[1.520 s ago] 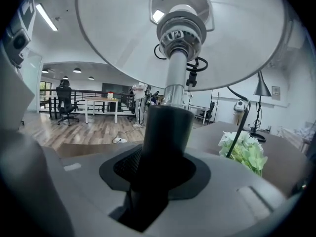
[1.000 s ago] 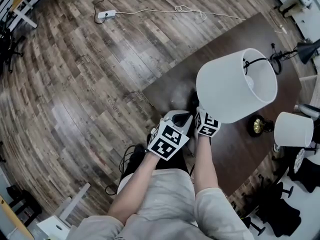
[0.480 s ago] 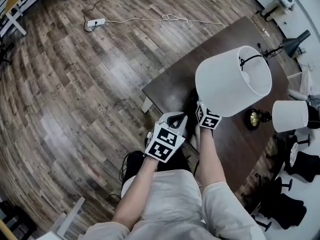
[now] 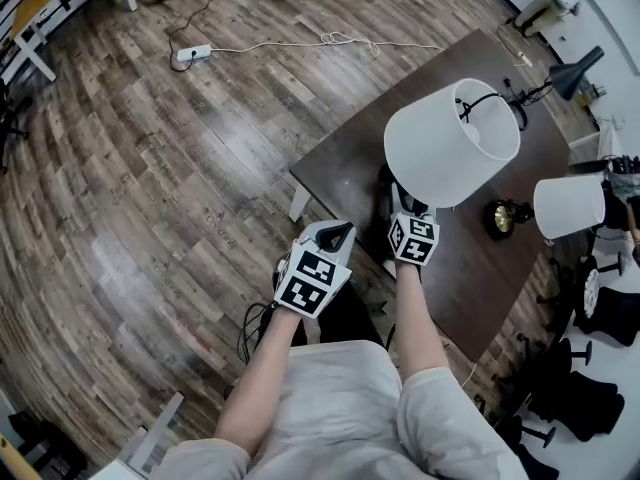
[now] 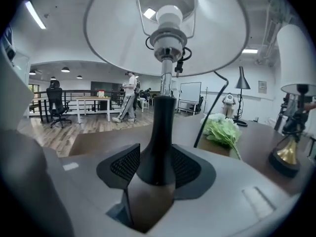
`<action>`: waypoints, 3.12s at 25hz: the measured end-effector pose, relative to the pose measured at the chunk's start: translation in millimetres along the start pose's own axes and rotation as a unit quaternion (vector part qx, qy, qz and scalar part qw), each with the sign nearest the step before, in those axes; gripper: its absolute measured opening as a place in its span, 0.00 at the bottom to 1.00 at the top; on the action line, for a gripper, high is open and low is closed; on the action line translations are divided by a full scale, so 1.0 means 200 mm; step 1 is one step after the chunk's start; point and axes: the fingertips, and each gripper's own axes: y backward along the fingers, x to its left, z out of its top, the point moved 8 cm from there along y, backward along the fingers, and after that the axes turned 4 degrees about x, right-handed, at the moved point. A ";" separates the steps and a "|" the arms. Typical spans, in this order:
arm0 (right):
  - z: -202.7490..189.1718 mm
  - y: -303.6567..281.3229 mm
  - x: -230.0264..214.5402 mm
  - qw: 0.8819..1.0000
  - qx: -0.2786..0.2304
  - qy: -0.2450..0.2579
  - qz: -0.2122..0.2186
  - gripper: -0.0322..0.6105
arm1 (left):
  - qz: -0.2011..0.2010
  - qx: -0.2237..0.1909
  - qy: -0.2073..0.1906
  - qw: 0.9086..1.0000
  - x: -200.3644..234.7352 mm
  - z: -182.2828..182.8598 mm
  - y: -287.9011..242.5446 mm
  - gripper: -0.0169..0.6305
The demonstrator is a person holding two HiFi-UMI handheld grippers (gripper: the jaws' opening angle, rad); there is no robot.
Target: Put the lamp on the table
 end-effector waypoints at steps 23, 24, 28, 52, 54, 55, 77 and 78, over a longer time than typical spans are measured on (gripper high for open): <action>0.09 1.26 0.27 0.985 -0.044 -0.162 0.038 0.09 | -0.071 -0.023 -0.031 0.997 -0.47 0.21 0.36 0.03; 0.08 1.31 0.25 0.984 -0.042 -0.168 0.041 0.09 | -0.072 -0.031 -0.035 0.996 -0.54 0.22 0.35 0.03; 0.03 1.54 0.24 0.985 -0.052 -0.154 0.066 0.09 | -0.062 -0.055 -0.069 0.994 -0.79 0.25 0.38 0.03; -0.12 2.34 -0.04 0.983 -0.080 -0.098 0.135 0.09 | 0.091 -0.059 -0.013 0.994 -1.64 -0.01 0.77 0.03; -0.14 2.34 -0.03 0.983 -0.072 -0.096 0.138 0.09 | 0.093 -0.051 -0.014 0.994 -1.65 -0.04 0.79 0.03; -0.14 2.34 -0.03 0.983 -0.069 -0.094 0.140 0.09 | 0.093 -0.048 -0.015 0.994 -1.66 -0.05 0.80 0.03; -0.11 2.40 0.10 0.984 -0.063 -0.070 0.153 0.09 | 0.123 -0.052 -0.018 0.991 -1.66 -0.15 0.97 0.03; -0.11 2.40 0.10 0.984 -0.063 -0.069 0.153 0.09 | 0.124 -0.052 -0.019 0.991 -1.65 -0.15 0.97 0.03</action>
